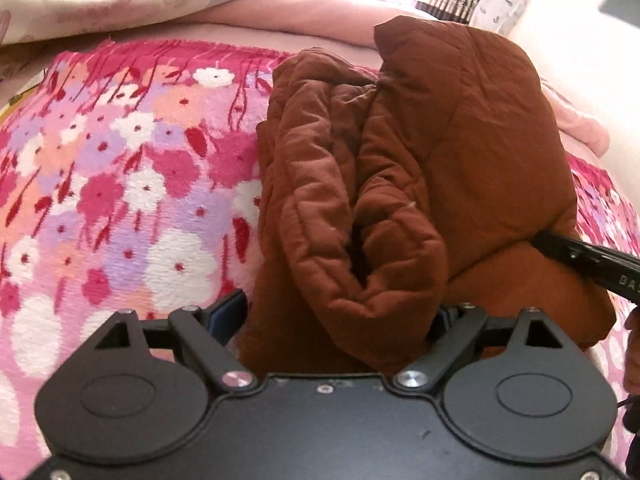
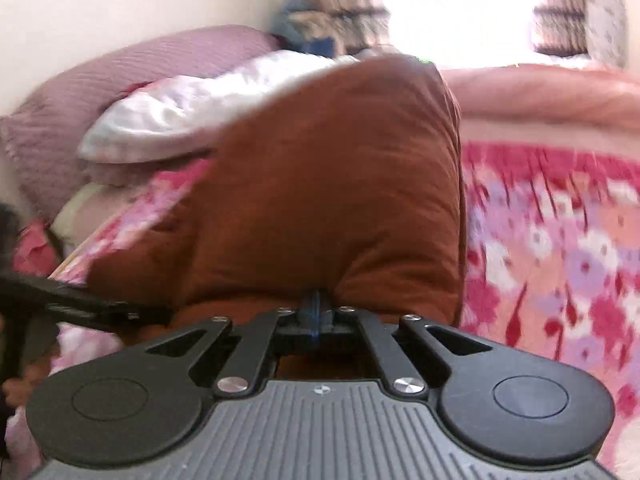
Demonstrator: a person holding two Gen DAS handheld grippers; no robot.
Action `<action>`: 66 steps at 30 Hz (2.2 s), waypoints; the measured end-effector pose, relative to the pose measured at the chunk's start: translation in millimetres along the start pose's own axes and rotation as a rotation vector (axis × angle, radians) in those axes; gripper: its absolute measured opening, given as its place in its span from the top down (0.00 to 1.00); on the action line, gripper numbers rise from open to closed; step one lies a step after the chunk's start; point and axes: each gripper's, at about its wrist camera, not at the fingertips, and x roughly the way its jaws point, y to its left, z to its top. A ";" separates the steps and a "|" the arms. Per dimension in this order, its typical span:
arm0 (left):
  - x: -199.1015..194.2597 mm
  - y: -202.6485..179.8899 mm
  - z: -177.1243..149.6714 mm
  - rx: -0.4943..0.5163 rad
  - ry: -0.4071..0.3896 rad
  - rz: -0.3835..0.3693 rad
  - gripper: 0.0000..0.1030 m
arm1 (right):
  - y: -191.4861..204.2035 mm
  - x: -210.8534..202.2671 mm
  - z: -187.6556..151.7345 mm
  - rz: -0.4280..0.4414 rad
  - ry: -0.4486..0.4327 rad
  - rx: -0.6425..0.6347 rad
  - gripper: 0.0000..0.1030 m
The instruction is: Fold large clothes
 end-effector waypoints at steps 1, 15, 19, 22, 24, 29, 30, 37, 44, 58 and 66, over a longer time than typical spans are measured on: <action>1.3 -0.6 0.4 -0.001 -0.004 0.006 0.07 | -2.5 5.2 0.7 0.003 0.000 0.008 1.00; -80.4 -15.5 81.0 0.077 -0.150 0.024 0.11 | -41.5 -50.4 82.1 0.066 -0.147 0.087 0.90; -62.9 -49.2 128.9 0.129 -0.151 0.032 0.11 | -67.8 -20.8 107.1 -0.016 -0.129 0.095 0.88; -15.8 -75.9 152.0 0.190 -0.063 0.052 0.11 | -76.2 11.6 111.3 -0.012 -0.076 0.119 0.88; 27.7 -81.4 160.5 0.195 0.043 0.059 0.11 | -78.5 32.1 107.7 -0.007 -0.040 0.116 0.88; 77.4 -53.9 144.2 0.120 0.132 0.039 0.08 | -69.6 70.1 96.9 -0.049 0.066 0.017 0.89; 78.2 -48.3 140.3 0.107 0.121 0.028 0.08 | -69.4 77.7 95.8 -0.050 0.090 0.008 0.89; 81.6 -60.2 106.6 0.194 0.009 0.126 0.04 | -56.4 99.6 85.2 -0.117 0.060 -0.005 0.97; -1.7 -60.5 87.2 0.182 -0.128 0.181 0.08 | -35.8 30.0 94.1 -0.141 0.036 -0.034 0.91; 16.1 1.8 19.1 -0.109 -0.030 0.096 0.00 | 4.6 -6.8 8.9 -0.160 0.007 -0.063 0.83; -42.4 28.3 13.9 -0.236 -0.031 -0.079 0.03 | -37.7 -86.0 11.4 0.067 -0.054 0.212 0.27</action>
